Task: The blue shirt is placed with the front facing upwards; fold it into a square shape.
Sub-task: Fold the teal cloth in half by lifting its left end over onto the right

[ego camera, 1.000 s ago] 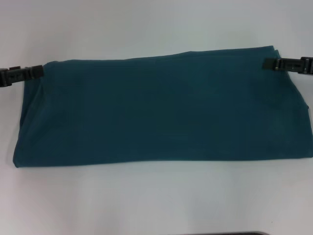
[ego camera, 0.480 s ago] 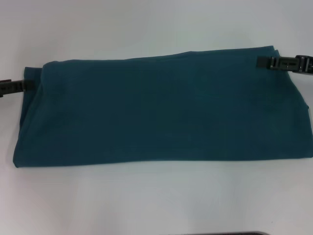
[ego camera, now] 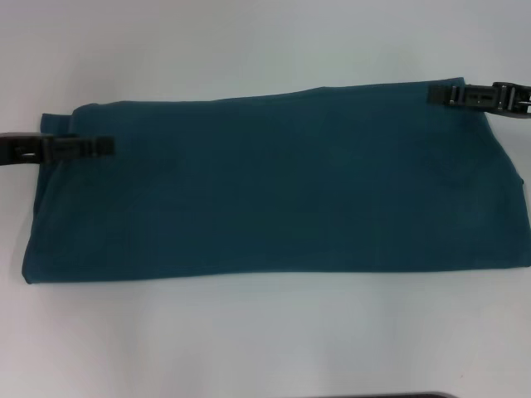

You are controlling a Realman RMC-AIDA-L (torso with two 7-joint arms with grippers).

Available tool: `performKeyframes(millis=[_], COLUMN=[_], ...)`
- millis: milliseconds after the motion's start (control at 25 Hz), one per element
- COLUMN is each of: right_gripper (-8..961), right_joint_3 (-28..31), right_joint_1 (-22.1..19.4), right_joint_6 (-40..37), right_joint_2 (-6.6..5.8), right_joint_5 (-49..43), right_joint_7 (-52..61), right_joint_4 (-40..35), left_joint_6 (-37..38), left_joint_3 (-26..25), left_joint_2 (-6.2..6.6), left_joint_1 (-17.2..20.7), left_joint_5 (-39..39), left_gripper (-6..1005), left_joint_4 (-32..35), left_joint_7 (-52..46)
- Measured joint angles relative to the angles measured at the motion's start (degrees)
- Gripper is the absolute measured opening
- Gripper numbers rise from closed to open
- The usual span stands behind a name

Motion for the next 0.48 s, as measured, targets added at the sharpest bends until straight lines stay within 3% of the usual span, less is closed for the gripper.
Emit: performKeyframes(millis=[480], right_gripper=[725], right_joint_3=[-0.2], right_joint_1=[0.8], right_joint_6=[-0.6], right_joint_2=[0.36], right_joint_5=[0.0], right_joint_7=[0.0], right_joint_4=[-0.7], left_joint_6=[-8.4], left_joint_3=[4.0], left_joint_2=[-0.38], left_joint_1=[-1.6], left_joint_5=[0.6], left_gripper=[899], left_joint_4=[4.0], left_joint_7=[-0.6])
